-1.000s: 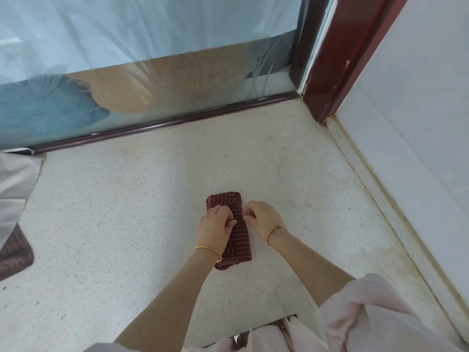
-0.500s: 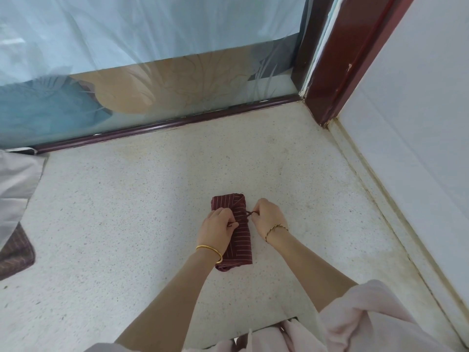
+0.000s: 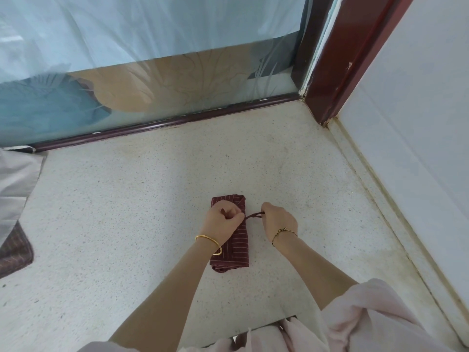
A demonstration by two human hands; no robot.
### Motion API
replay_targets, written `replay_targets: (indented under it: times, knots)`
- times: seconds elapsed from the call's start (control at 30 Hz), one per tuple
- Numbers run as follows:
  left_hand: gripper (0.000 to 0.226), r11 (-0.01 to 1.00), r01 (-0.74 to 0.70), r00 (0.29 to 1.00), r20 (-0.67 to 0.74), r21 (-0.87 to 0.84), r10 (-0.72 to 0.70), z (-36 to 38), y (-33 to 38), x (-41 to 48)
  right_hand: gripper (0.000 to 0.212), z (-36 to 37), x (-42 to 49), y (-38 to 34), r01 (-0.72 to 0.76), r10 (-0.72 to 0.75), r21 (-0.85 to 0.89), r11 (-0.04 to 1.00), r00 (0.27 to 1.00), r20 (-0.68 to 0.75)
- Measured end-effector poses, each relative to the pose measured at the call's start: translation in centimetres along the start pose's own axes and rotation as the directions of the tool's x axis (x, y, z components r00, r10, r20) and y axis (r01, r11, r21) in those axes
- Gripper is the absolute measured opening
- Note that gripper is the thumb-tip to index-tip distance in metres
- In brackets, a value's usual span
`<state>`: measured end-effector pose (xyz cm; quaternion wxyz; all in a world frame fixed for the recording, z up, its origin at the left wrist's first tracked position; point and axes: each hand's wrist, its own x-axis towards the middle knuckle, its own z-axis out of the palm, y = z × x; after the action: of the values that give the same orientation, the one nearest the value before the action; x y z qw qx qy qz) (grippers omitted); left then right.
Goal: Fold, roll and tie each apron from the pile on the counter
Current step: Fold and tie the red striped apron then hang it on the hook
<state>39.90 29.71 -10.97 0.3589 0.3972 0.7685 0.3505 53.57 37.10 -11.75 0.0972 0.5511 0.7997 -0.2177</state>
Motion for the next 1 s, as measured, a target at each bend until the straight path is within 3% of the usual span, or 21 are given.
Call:
replay_targets:
  times: [0.07, 0.2, 0.4, 0.53, 0.6, 0.77, 1.0]
  knots:
    - [0.027, 0.989, 0.061, 0.998, 0.043, -0.133, -0.055, 0.4, -0.2, -0.1, 0.014, -0.1, -0.1, -0.1, 0.016, -0.007, 0.098, 0.995, 0.996, -0.086]
    - [0.006, 0.989, 0.104, 0.992, 0.085, -0.106, -0.096, 1.1, -1.1, -0.1, 0.017, -0.5, -0.4, -0.6, 0.088, -0.019, 0.371, 0.924, 0.982, -0.186]
    - [0.007, 0.994, 0.098, 0.992, 0.088, -0.040, -0.094, 1.4, -0.6, 0.0, 0.024, -0.8, -0.4, -2.4, 0.286, -0.233, 0.370, 0.884, 0.955, -0.183]
    - [0.011, 0.990, 0.128, 0.987, 0.103, -0.066, -0.121, 1.5, -1.1, 0.4, 0.049, -0.4, -0.4, -2.3, 0.205, -0.191, 0.528, 0.824, 0.978, -0.081]
    - [0.012, 0.985, 0.130, 0.987, 0.114, -0.110, -0.117, 1.4, -1.3, 0.4, 0.051, -0.1, -0.7, -2.0, 0.167, -0.190, 0.599, 0.783, 0.981, -0.024]
    - [0.012, 0.975, 0.118, 0.989, 0.110, -0.189, -0.098, 1.4, -1.3, 0.1, 0.042, 0.6, -1.1, -1.9, 0.199, -0.201, 0.618, 0.761, 0.977, -0.068]
    - [0.012, 0.967, 0.175, 0.984, 0.004, -0.184, -0.177, 1.6, -1.4, 0.4, 0.059, 0.7, -1.2, -1.6, 0.162, -0.136, 0.676, 0.719, 0.987, -0.091]
